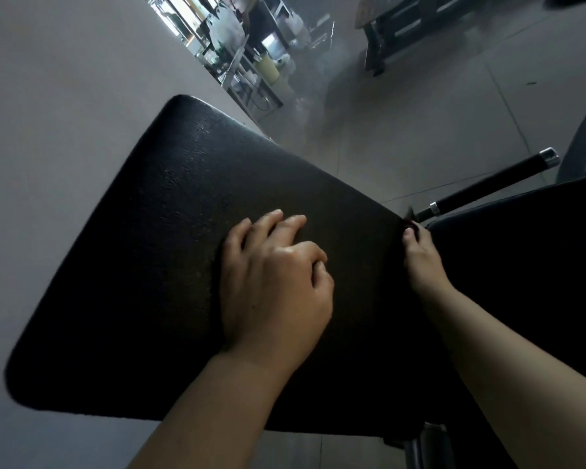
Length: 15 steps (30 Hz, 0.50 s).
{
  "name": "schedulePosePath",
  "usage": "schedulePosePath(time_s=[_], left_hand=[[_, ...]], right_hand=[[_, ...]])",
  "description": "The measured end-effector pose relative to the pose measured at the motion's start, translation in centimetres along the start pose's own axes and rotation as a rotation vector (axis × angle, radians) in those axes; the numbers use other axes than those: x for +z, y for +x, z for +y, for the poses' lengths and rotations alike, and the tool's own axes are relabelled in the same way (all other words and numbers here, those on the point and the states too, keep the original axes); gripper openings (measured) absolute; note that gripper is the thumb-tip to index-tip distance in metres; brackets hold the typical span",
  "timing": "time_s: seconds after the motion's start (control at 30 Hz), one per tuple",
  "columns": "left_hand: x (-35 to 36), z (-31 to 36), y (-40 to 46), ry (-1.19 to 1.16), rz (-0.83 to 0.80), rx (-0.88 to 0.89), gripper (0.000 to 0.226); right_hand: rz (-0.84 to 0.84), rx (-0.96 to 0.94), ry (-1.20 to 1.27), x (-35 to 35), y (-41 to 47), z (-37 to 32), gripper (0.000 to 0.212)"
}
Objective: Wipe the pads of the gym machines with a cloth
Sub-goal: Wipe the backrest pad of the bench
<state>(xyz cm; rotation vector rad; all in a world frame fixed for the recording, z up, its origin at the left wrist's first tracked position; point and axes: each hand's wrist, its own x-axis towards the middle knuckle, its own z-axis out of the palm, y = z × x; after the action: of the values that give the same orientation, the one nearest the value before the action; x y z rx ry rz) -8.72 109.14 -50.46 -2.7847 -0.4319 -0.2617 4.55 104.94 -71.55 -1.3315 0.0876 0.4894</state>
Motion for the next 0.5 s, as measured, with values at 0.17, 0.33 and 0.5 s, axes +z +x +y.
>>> schedulePosePath(time_s=[0.17, 0.33, 0.5], left_hand=[[-0.2, 0.0, 0.1, -0.039, -0.023, -0.008, 0.021], [-0.6, 0.3, 0.0, -0.153, -0.020, -0.047, 0.019], [-3.0, -0.1, -0.1, -0.244, 0.004, -0.045, 0.014]], right_hand=[[0.041, -0.084, -0.152, 1.9, 0.4, -2.9, 0.044], [-0.111, -0.154, -0.098, 5.1, -0.9, -8.2, 0.052], [-0.176, -0.258, -0.017, 4.0, -4.7, -9.1, 0.036]])
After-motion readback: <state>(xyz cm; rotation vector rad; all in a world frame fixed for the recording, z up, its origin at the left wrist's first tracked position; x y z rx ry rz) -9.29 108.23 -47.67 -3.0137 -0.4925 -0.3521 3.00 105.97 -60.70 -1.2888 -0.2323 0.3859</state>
